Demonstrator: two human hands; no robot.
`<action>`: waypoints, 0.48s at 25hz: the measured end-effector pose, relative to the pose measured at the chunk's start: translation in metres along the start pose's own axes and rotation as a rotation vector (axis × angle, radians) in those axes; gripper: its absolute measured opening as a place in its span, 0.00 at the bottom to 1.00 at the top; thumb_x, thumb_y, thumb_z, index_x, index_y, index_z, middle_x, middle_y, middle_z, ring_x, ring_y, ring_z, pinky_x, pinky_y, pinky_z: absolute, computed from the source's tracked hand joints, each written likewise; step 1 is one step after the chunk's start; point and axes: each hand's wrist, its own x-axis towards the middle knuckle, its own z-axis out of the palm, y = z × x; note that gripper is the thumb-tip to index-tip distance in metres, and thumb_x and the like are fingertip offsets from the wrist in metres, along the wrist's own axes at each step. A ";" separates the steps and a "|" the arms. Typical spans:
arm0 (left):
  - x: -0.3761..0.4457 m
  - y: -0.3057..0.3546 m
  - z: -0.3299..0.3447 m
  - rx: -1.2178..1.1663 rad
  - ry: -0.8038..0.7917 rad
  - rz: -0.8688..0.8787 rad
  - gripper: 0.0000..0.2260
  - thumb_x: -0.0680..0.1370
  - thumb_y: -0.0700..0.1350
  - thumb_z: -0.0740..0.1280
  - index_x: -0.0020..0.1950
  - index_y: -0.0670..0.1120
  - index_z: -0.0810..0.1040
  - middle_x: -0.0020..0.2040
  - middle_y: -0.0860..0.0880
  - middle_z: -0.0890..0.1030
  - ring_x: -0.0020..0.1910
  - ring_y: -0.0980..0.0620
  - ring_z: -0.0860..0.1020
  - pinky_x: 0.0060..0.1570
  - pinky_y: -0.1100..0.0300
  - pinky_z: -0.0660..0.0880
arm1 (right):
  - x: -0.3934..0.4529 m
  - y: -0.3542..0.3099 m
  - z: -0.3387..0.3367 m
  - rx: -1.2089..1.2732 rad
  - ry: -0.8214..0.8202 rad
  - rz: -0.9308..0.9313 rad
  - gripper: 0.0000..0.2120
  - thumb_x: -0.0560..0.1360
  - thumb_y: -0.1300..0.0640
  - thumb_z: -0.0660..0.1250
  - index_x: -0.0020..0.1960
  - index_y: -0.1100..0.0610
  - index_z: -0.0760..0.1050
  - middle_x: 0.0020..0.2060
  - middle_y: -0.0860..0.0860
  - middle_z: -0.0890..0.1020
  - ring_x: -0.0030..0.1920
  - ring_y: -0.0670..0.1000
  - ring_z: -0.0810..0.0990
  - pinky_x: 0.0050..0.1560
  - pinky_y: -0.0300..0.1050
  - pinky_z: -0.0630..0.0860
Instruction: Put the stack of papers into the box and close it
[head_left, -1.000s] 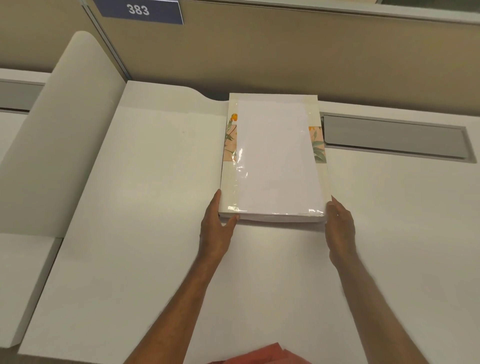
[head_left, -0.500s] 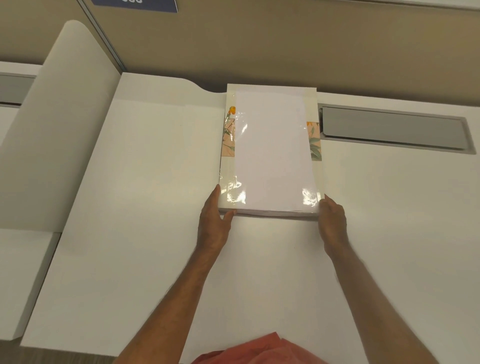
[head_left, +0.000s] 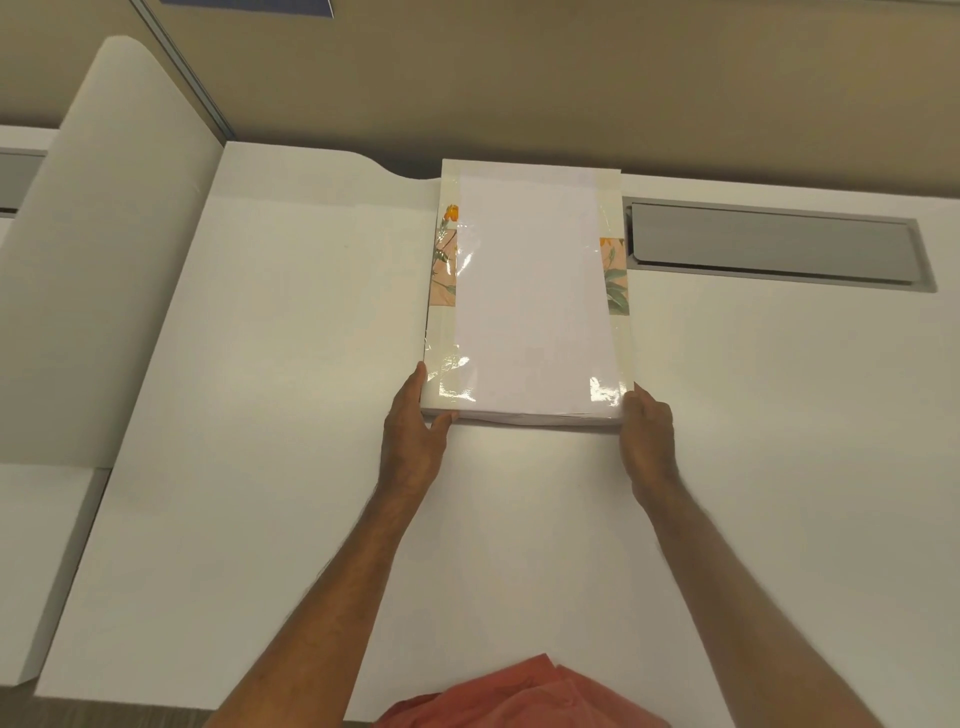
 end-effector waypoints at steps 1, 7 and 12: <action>0.001 0.001 0.000 0.000 -0.001 0.001 0.32 0.79 0.37 0.72 0.81 0.44 0.64 0.79 0.49 0.70 0.78 0.51 0.68 0.75 0.60 0.65 | -0.001 0.000 0.000 -0.009 0.004 -0.013 0.17 0.80 0.53 0.53 0.33 0.45 0.63 0.41 0.48 0.68 0.47 0.53 0.66 0.50 0.49 0.64; 0.002 -0.001 -0.002 -0.014 -0.010 0.002 0.32 0.78 0.37 0.73 0.81 0.44 0.65 0.77 0.48 0.71 0.76 0.49 0.70 0.76 0.52 0.68 | 0.002 0.006 0.001 -0.071 0.018 -0.067 0.15 0.82 0.53 0.52 0.45 0.57 0.73 0.43 0.47 0.71 0.53 0.58 0.73 0.54 0.53 0.70; 0.001 -0.007 0.000 0.074 -0.047 0.061 0.36 0.78 0.40 0.74 0.82 0.45 0.60 0.79 0.47 0.67 0.78 0.48 0.66 0.76 0.58 0.64 | -0.003 0.006 -0.003 -0.037 -0.010 -0.113 0.12 0.83 0.49 0.52 0.50 0.45 0.75 0.50 0.51 0.72 0.53 0.55 0.70 0.55 0.51 0.69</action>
